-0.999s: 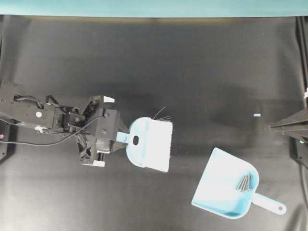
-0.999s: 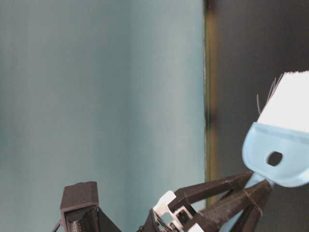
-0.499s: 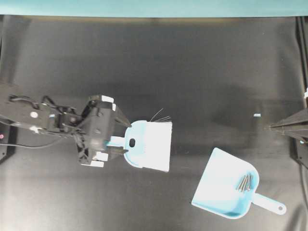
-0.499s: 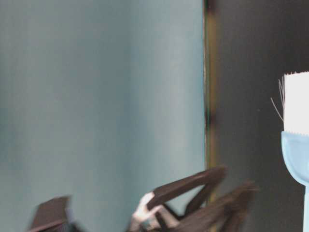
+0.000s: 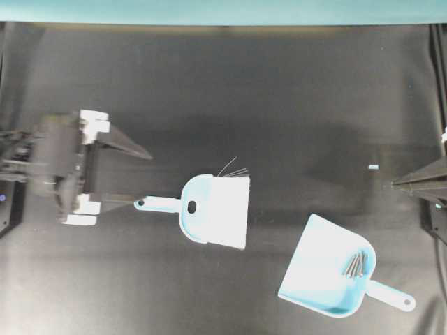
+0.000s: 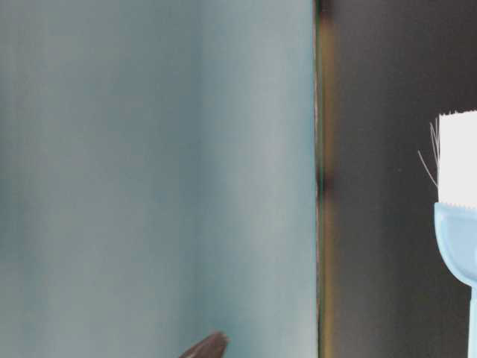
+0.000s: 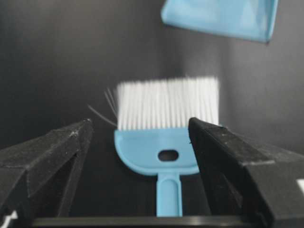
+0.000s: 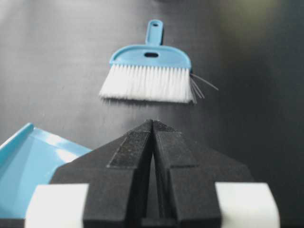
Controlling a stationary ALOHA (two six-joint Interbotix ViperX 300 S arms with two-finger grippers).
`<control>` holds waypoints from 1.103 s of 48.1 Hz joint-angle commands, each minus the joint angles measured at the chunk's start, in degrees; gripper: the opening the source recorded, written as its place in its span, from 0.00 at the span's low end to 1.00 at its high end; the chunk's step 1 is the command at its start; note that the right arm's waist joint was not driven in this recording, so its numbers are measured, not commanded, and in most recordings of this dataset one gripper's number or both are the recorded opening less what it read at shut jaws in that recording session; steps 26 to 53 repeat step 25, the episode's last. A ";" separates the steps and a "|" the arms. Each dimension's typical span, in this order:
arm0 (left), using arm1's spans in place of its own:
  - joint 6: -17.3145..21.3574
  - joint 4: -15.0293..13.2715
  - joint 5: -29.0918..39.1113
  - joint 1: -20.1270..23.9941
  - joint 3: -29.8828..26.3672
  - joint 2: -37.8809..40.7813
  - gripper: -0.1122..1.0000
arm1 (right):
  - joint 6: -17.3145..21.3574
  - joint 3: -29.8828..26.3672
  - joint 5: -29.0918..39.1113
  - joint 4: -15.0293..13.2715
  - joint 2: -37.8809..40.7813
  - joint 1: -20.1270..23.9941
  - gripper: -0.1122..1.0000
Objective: Hold the dustpan with a person, while the left arm uses a hand brush to gather the screws into the dustpan.
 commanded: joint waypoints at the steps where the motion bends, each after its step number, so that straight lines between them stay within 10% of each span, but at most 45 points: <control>1: 0.09 0.09 -1.14 0.00 0.35 -1.58 0.82 | -0.35 -0.26 -0.26 0.00 0.26 0.00 0.10; 53: 0.00 0.09 -1.14 0.00 1.93 -2.29 0.82 | -0.35 -0.26 -0.26 0.00 0.18 0.00 0.10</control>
